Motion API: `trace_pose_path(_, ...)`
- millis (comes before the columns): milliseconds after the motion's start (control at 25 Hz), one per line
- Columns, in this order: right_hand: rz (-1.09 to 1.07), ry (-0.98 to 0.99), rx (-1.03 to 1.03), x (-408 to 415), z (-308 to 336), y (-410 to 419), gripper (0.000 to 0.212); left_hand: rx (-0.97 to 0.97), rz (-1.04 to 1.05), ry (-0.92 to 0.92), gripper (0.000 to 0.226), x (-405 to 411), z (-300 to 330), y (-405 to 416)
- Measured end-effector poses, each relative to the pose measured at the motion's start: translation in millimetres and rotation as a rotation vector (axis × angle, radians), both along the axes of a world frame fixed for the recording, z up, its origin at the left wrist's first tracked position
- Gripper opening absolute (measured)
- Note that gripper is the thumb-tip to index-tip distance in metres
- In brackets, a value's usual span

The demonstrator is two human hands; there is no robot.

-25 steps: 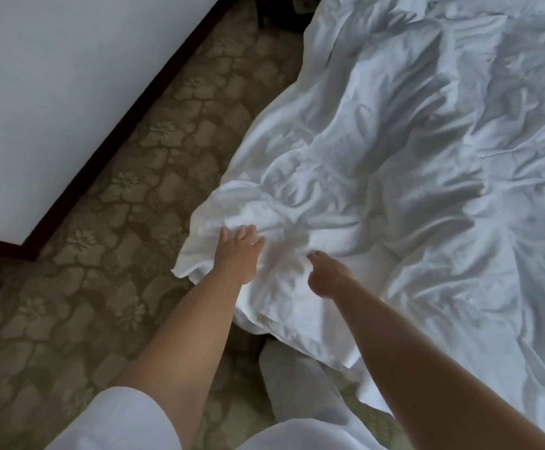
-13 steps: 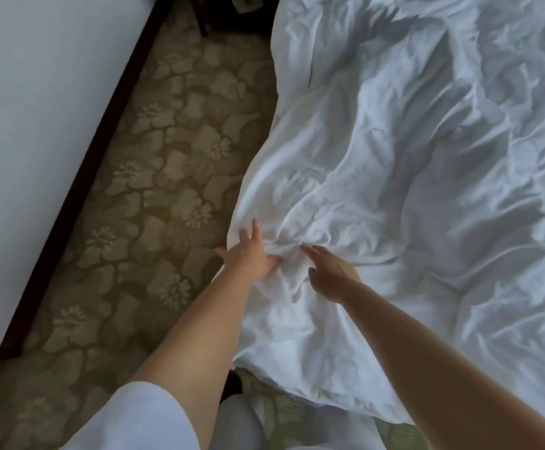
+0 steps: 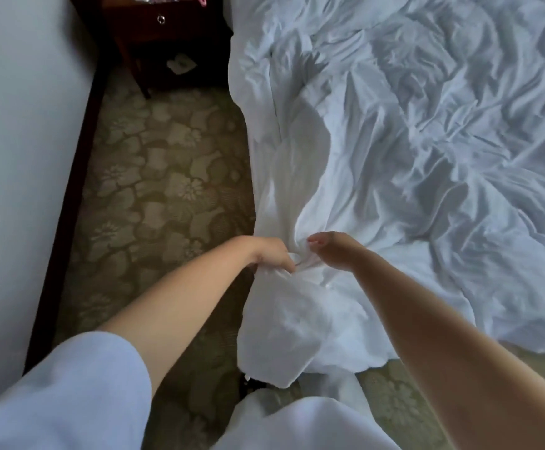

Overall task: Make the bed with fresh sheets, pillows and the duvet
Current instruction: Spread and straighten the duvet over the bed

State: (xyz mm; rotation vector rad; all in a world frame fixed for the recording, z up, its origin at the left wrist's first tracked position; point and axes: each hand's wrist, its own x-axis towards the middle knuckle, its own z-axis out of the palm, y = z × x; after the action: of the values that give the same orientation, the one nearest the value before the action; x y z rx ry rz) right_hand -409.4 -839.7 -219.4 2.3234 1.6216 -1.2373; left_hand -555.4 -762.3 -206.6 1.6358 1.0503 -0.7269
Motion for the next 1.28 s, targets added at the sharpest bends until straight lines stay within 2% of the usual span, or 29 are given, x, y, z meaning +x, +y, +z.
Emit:
trace_pose_path(120,-0.078,0.158,-0.053,-35,26,-21,0.047,-0.035,0.106,0.027,0.010,-45,28,-2)
trace_pose_path(280,-0.037,0.305,-0.190,-89,47,-46,0.079,-0.072,0.147,0.061,0.012,-85,54,-2)
trace_pose_path(440,0.075,0.227,-0.381,-127,57,-65,0.119,0.116,0.170,0.040,0.033,-104,71,-19)
trace_pose_path(480,0.090,0.181,-0.360,-134,58,-70,0.127,0.148,0.205,0.004,0.033,-106,76,-27)
trace_pose_path(560,0.020,0.131,-0.188,-147,61,-83,0.137,0.155,0.302,-0.081,0.029,-105,89,-41)
trace_pose_path(640,-0.128,0.097,0.070,-149,68,-96,0.126,0.140,0.411,-0.204,0.015,-98,105,-57)
trace_pose_path(720,-0.157,-0.031,0.261,-143,79,-108,0.092,0.174,0.477,-0.293,0.012,-91,122,-74)
trace_pose_path(800,-0.143,-0.196,0.349,-137,93,-125,0.056,0.236,0.471,-0.328,0.012,-82,130,-92)
trace_pose_path(880,-0.124,-0.275,0.395,-131,104,-149,0.030,0.296,0.448,-0.345,0.013,-74,135,-116)
trace_pose_path(960,-0.135,-0.311,0.405,-120,109,-178,0.023,0.261,0.408,-0.379,0.027,-68,134,-138)
trace_pose_path(1040,-0.205,-0.329,0.435,-102,116,-208,0.023,0.144,0.250,-0.398,0.076,-64,131,-163)
trace_pose_path(1080,-0.237,-0.332,0.446,-94,121,-221,0.024,0.185,0.090,-0.346,0.102,-63,128,-174)
trace_pose_path(1160,-0.236,-0.306,0.446,-82,127,-238,0.025,0.491,-0.247,-0.174,0.128,-65,122,-201)
trace_pose_path(1240,-0.204,-0.234,0.408,-75,134,-250,0.024,0.799,-0.395,-0.054,0.127,-65,115,-225)
trace_pose_path(1280,-0.204,-0.187,0.386,-71,137,-256,0.023,0.876,-0.423,-0.033,0.120,-64,113,-230)
